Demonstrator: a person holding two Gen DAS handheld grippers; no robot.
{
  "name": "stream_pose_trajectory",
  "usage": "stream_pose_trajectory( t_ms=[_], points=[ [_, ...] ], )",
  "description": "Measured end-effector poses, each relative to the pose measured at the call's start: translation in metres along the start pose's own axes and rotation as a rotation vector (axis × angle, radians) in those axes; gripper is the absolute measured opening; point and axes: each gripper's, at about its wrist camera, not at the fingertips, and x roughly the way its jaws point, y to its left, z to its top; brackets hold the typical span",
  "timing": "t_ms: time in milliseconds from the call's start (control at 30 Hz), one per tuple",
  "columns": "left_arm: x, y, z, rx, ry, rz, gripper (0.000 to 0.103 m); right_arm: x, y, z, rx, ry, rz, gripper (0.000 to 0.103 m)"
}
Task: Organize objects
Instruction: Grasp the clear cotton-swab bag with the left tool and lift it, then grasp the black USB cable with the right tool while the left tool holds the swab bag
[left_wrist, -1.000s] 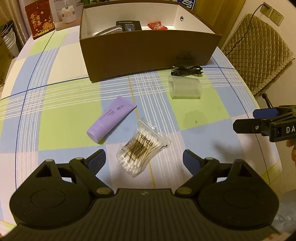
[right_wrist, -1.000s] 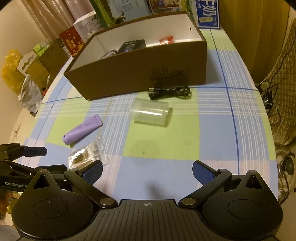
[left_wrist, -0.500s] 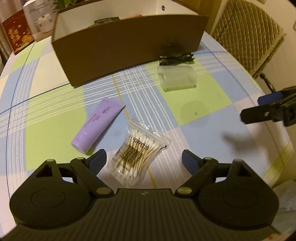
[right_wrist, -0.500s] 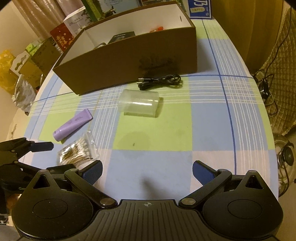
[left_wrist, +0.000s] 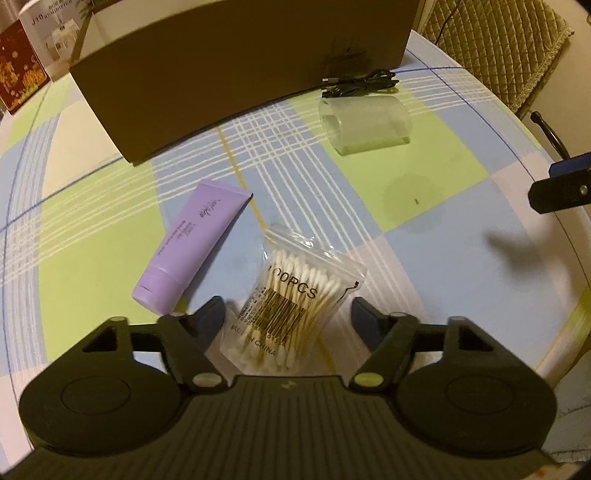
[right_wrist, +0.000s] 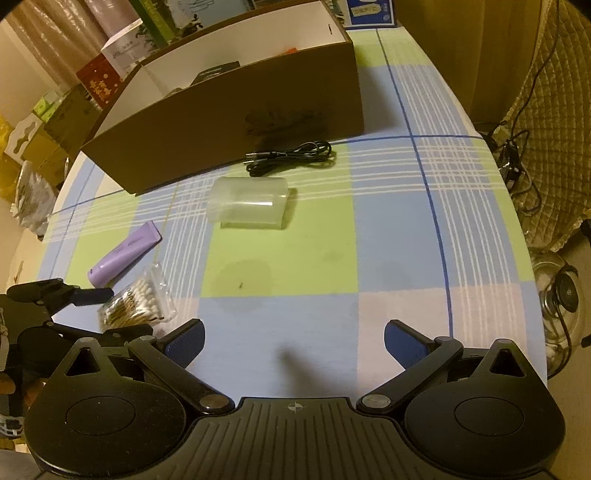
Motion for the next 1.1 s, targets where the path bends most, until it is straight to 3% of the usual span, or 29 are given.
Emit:
stream_pose_trajectory(
  t_ms=[167,433,500,767,1100],
  points=[
    [0.005,0.003,0.001,-0.011,0.009,-0.002,0.058,0.001,0.000,0.001,0.000,0.000,-0.001,0.101],
    [0.004,0.003,0.004,-0.035,-0.008,-0.014,0.026,0.006,0.004,0.005,-0.009,0.004,-0.003,0.101],
    [0.004,0.003,0.004,-0.048,-0.012,-0.022,0.022,0.008,0.005,0.007,-0.013,0.004,-0.003,0.101],
    [-0.014,0.004,0.014,-0.093,-0.068,-0.028,0.020,0.014,0.009,0.019,-0.032,-0.027,-0.001,0.101],
    [-0.046,0.035,0.046,-0.206,-0.173,0.044,0.020,0.026,0.013,0.065,-0.071,-0.168,0.010,0.101]
  ],
)
